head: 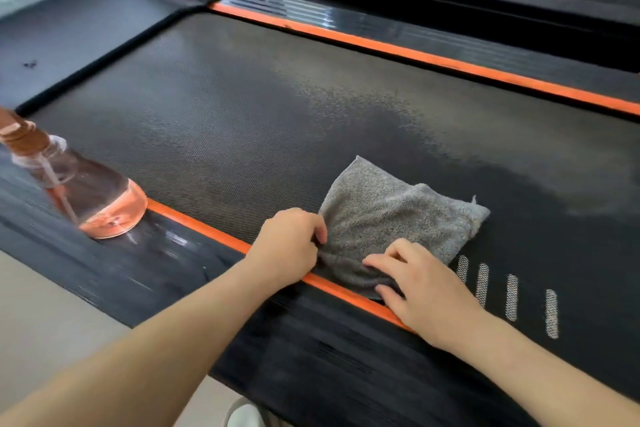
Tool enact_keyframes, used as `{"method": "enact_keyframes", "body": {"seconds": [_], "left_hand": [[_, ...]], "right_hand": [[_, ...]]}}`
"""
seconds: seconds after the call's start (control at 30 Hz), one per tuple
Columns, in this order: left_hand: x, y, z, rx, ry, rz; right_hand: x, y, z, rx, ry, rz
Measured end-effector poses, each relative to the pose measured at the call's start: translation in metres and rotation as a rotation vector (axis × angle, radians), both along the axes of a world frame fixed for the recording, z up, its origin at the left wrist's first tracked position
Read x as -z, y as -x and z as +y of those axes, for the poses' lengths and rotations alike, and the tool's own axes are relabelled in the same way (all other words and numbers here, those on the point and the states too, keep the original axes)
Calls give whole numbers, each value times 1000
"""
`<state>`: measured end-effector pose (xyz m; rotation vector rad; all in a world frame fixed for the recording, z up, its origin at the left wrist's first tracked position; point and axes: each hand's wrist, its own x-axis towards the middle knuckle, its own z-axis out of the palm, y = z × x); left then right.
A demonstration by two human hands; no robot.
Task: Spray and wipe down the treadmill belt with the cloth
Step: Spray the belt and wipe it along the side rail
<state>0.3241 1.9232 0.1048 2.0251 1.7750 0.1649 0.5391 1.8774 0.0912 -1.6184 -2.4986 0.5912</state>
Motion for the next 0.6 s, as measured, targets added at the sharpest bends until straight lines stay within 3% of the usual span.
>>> {"method": "enact_keyframes", "body": {"seconds": [0.13,0.23,0.3,0.4,0.5,0.6], "left_hand": [[-10,0,15,-190,-101,-184],[-15,-3,25,-265,-49,-512],[-18,-5,25,-283,-1,-702],[-24,-6,25,-346,20,-834],[-36,1,31,-495,51,-995],[-57,8,40,-646,61,-1171]], "right_hand": [[-12,1,3,49,-60,-118],[-21,-5,3,165,-15,-160],[-26,-7,2,215,18,-169],[-30,-13,6,280,25,-67],[-28,-11,11,423,80,296],[-33,4,24,726,385,1049]]}}
